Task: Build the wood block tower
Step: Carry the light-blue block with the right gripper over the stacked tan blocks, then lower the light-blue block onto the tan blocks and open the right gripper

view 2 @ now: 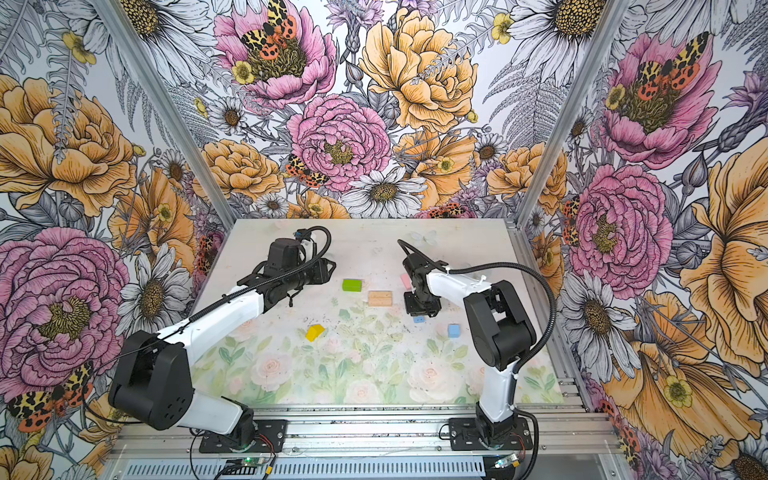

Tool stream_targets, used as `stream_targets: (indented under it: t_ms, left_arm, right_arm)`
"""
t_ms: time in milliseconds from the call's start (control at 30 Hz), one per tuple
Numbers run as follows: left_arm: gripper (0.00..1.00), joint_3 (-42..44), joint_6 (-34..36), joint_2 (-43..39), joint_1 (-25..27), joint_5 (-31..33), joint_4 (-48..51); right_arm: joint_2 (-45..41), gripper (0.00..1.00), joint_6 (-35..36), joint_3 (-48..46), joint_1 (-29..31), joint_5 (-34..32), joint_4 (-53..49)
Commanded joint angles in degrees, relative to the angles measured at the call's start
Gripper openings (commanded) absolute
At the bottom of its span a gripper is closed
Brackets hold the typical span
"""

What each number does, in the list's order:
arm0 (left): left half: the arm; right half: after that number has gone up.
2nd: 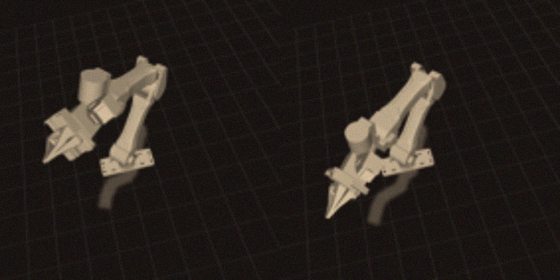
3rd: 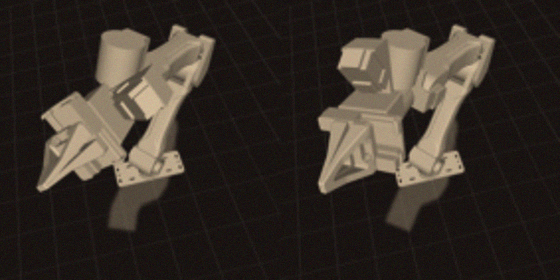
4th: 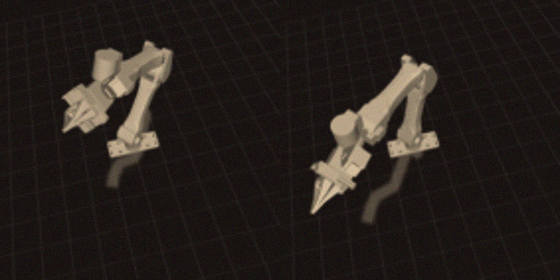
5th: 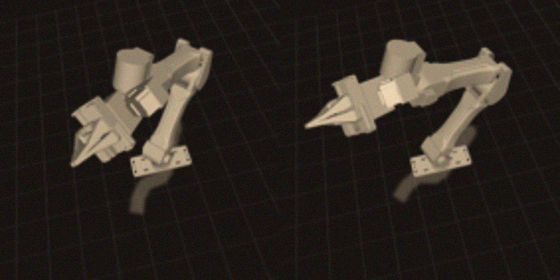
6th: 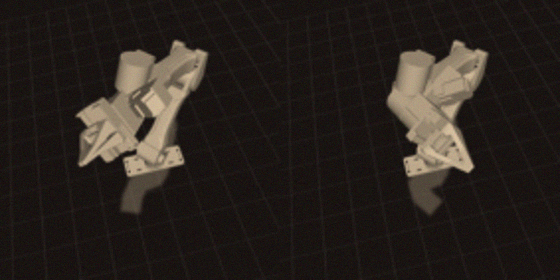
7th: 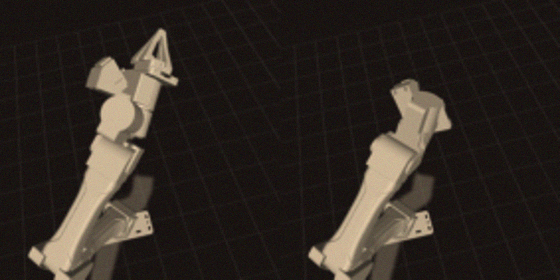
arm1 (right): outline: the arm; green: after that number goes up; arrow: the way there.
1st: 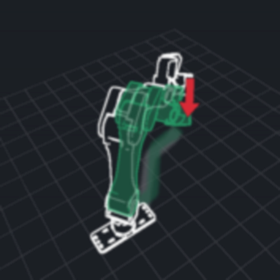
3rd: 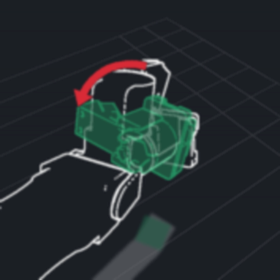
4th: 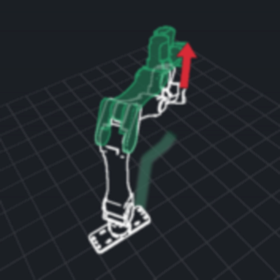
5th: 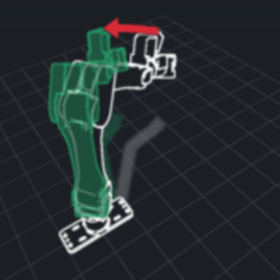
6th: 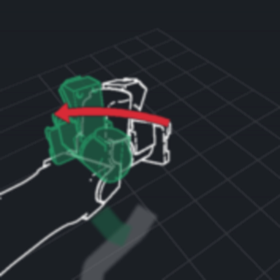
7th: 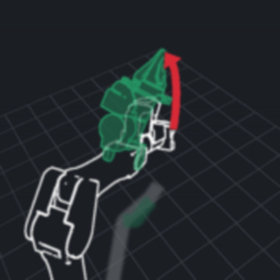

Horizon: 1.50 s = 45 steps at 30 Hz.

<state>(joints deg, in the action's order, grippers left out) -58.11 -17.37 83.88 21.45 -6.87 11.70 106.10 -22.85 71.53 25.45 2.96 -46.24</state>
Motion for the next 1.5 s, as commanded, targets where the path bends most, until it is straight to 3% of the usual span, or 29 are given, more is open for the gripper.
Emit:
stream_targets:
  t_ms: [0,200,633,1467]
  left_arm:
    - [0.55,1.1,1.3,-2.3,-0.5,1.8,-0.6]
    - [0.55,2.8,1.9,-4.6,-0.8,3.0,-1.3]
    - [0.55,5.0,3.0,-7.6,-1.8,5.1,-1.4]
    - [0.55,5.9,3.4,-8.4,-2.1,5.9,-1.6]
  right_arm:
    - [-3.8,0.0,-6.7,4.0,2.8,-3.1,-1.4]
    - [-1.4,0.0,-12.3,10.6,7.4,-6.1,-3.7]
    - [11.6,0.0,-14.3,26.8,11.5,-6.6,-7.6]
    - [19.4,0.0,-18.1,32.3,13.6,-7.5,-7.6]
